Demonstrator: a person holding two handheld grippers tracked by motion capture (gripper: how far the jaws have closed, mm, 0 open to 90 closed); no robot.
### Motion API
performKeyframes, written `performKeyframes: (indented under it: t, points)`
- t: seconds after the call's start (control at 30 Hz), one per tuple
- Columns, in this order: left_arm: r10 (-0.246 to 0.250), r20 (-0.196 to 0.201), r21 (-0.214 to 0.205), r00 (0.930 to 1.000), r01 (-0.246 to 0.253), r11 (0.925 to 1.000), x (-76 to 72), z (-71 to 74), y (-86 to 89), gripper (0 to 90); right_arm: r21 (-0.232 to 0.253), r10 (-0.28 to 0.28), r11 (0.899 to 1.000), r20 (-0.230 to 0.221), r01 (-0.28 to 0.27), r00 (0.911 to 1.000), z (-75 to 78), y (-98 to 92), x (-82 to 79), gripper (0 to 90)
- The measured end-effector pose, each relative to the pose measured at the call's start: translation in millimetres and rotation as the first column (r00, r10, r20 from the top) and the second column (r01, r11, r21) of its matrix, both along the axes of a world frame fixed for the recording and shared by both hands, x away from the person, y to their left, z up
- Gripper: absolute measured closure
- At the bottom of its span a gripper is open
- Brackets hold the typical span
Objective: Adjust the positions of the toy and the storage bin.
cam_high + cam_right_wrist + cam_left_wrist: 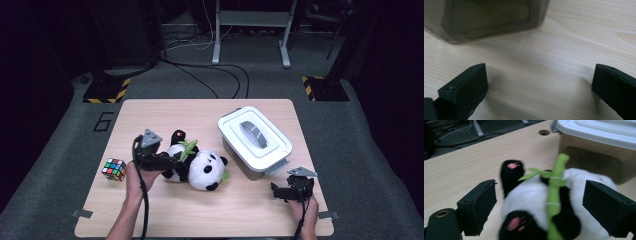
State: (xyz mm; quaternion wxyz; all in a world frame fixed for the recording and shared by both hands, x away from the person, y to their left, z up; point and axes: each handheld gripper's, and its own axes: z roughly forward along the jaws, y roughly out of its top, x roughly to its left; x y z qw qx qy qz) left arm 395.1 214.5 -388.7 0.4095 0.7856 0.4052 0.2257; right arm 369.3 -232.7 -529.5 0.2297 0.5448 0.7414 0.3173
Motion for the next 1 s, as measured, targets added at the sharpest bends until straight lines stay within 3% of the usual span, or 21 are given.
performKeyframes:
  t: [0.1, 0.17, 0.2, 0.27, 0.33, 0.43, 0.47, 0.5, 0.53, 0.57, 0.7, 0.8, 0.83, 1.0]
  points:
    - [-0.024, -0.017, 0.015, 0.9996, 0.025, 0.9996, 5.4, -5.0, -13.9, 15.2, -0.001, 0.005, 1.000, -0.002, -0.005, 1.0000, 0.1, -0.2, -0.2, 0.0]
    - [-0.034, -0.047, 0.033, 0.9983, 0.035, 0.9988, 12.6, -13.9, -25.5, 15.6, -0.001, 0.005, 1.000, -0.002, -0.005, 1.0000, 0.1, -0.2, -0.2, 0.0]
    - [-0.039, -0.078, 0.078, 0.9962, 0.045, 0.9959, 18.0, -24.3, -34.6, 20.7, -0.001, 0.005, 1.000, -0.002, -0.005, 1.0000, 0.1, -0.2, -0.3, 0.0]
    - [-0.038, -0.108, 0.094, 0.9934, 0.048, 0.9944, 22.4, -36.3, -41.1, 27.1, -0.001, 0.005, 1.000, -0.002, -0.005, 1.0000, 0.1, -0.2, -0.2, 0.0]
    - [-0.031, -0.115, 0.061, 0.9929, 0.038, 0.9974, 24.3, -43.2, -41.2, 31.3, -0.002, 0.004, 1.000, -0.002, -0.004, 1.0000, 0.1, -0.2, -0.3, 0.0]
    - [-0.036, -0.110, 0.062, 0.9933, 0.043, 0.9972, 23.9, -43.7, -41.2, 47.7, -0.002, 0.004, 1.000, -0.002, -0.004, 1.0000, 0.1, -0.2, -0.3, 0.0]
    - [-0.035, -0.103, 0.080, 0.9941, 0.043, 0.9958, 23.2, -45.1, -42.8, 47.7, -0.001, 0.004, 1.000, -0.002, -0.004, 1.0000, 0.1, -0.2, -0.3, 0.0]
    - [-0.024, -0.095, 0.116, 0.9952, 0.035, 0.9926, 23.2, -46.9, -43.8, 57.9, -0.001, 0.004, 1.000, -0.001, -0.004, 1.0000, 0.1, -0.2, -0.3, 0.0]
    - [-0.026, -0.082, 0.122, 0.9963, 0.036, 0.9919, 23.7, -50.0, -40.0, 69.7, -0.001, 0.005, 1.000, -0.001, -0.005, 1.0000, 0.1, -0.2, -0.3, 0.0]
    - [-0.026, -0.082, 0.122, 0.9963, 0.036, 0.9919, 23.7, -50.0, -40.0, 72.0, -0.001, 0.005, 1.000, -0.001, -0.005, 1.0000, 0.1, -0.2, -0.3, 0.0]
    - [-0.053, -0.063, 0.120, 0.9966, 0.061, 0.9909, 21.6, -47.3, -32.6, 75.8, -0.001, 0.005, 1.000, -0.002, -0.005, 1.0000, 0.1, -0.3, -0.3, 0.0]
    - [-0.079, -0.059, 0.085, 0.9951, 0.084, 0.9928, 20.9, -44.6, -24.0, 76.5, -0.001, 0.005, 1.000, -0.002, -0.005, 1.0000, 0.1, -0.2, -0.3, 0.0]
    - [-0.104, -0.070, 0.052, 0.9921, 0.107, 0.9929, 20.9, -42.3, -16.6, 76.9, -0.001, 0.005, 1.000, -0.002, -0.005, 1.0000, 0.1, -0.2, -0.3, 0.0]
    - [-0.134, -0.075, 0.047, 0.9881, 0.138, 0.9893, 19.4, -38.7, -4.5, 77.0, -0.001, 0.005, 1.000, -0.002, -0.005, 1.0000, 0.1, -0.3, -0.3, 0.0]
